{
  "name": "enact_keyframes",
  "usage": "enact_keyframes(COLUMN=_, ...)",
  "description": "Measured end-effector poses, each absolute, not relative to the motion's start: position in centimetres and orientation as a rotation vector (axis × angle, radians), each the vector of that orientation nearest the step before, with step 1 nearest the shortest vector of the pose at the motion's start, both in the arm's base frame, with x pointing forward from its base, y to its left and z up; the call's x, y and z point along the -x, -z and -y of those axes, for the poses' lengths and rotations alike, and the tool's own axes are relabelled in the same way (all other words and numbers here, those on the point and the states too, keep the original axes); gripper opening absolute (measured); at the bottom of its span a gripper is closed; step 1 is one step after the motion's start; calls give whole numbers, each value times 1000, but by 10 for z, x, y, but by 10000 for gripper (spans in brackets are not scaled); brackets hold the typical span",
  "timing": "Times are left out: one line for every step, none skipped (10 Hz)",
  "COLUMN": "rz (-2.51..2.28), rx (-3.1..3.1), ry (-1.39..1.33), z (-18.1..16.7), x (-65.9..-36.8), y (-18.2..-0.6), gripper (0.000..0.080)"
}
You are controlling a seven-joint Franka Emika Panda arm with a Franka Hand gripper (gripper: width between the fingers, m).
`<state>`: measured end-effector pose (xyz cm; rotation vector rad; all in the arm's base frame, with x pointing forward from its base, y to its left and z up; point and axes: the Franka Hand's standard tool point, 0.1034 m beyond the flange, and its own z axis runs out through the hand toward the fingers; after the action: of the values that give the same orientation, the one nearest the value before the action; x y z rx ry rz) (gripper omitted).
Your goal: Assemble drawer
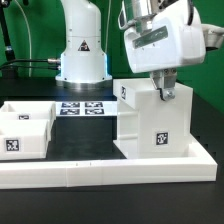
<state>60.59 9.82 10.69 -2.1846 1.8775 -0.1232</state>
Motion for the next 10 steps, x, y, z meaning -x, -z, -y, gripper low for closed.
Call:
enact_keyframes(rz=-1888, rx=2180, ry=108, z=-99, x=-612, y=-106, gripper=52)
enact_keyframes(rz=-1909, rx=2165, ry=100, z=-99, x=-620, y=-105, gripper=52)
enact_keyframes(rz=-1910, rx=2165, ry=103, z=-99, x=-627, y=-105, gripper=52)
enact_keyframes(rz=-1909, rx=2165, ry=108, z=-99, x=-629, y=-105, gripper=52)
enact_keyframes(rz=-1917, rx=2163, ry=109, z=-99, x=-631, y=-105, gripper=54)
enact_keyframes(rz=-1923, rx=2159, ry=116, z=-98, x=-635, y=-105, gripper=54)
enact_keyframes(rz=-1926, rx=2159, ry=123, z=-98, x=-639, y=-105, gripper=54)
enact_keyframes(rz=-1929, rx=2160, ry=115, z=-98, x=-641, y=-105, gripper=54)
enact_keyframes(rz=-1935, rx=2166, ry=97, z=-98, x=-641, y=-105, gripper=54)
enact_keyframes(rz=-1934, rx=2170, ry=92, z=-98, x=-640, y=-105, gripper=54)
